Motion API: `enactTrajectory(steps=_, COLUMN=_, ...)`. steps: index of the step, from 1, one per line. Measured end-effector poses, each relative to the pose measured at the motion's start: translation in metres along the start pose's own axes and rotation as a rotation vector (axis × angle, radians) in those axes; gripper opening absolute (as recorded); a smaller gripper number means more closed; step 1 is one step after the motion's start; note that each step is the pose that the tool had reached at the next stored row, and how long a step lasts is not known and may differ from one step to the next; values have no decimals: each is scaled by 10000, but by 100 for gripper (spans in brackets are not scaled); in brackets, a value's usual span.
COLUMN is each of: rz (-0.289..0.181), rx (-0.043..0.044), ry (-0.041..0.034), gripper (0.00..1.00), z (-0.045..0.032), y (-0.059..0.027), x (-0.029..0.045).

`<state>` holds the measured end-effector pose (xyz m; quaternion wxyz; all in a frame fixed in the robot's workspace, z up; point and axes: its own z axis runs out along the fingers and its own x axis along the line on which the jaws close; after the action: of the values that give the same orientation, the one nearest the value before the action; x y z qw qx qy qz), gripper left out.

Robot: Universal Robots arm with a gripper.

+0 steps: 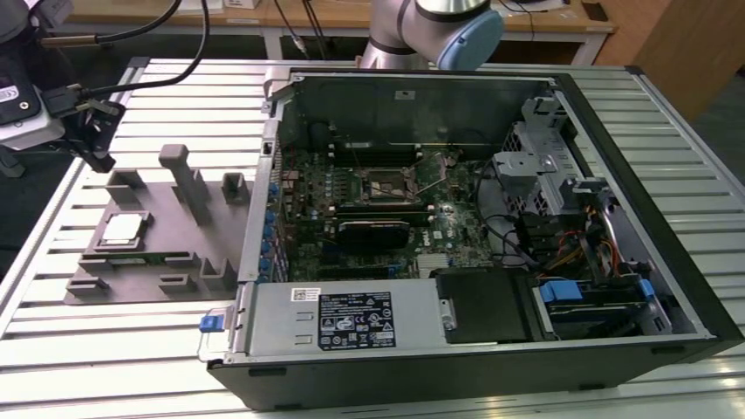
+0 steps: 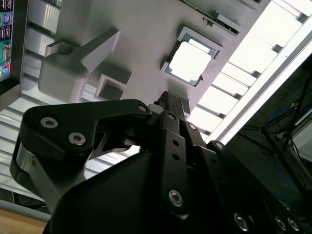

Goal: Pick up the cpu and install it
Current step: 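Pick up the cpu and move it towards the insertion slot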

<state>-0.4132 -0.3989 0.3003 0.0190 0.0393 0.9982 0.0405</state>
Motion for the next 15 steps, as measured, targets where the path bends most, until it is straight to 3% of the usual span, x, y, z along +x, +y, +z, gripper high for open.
enactTrajectory(steps=15, rz=0, rx=-1, ry=-1, gripper=11, z=32, y=-6, x=44)
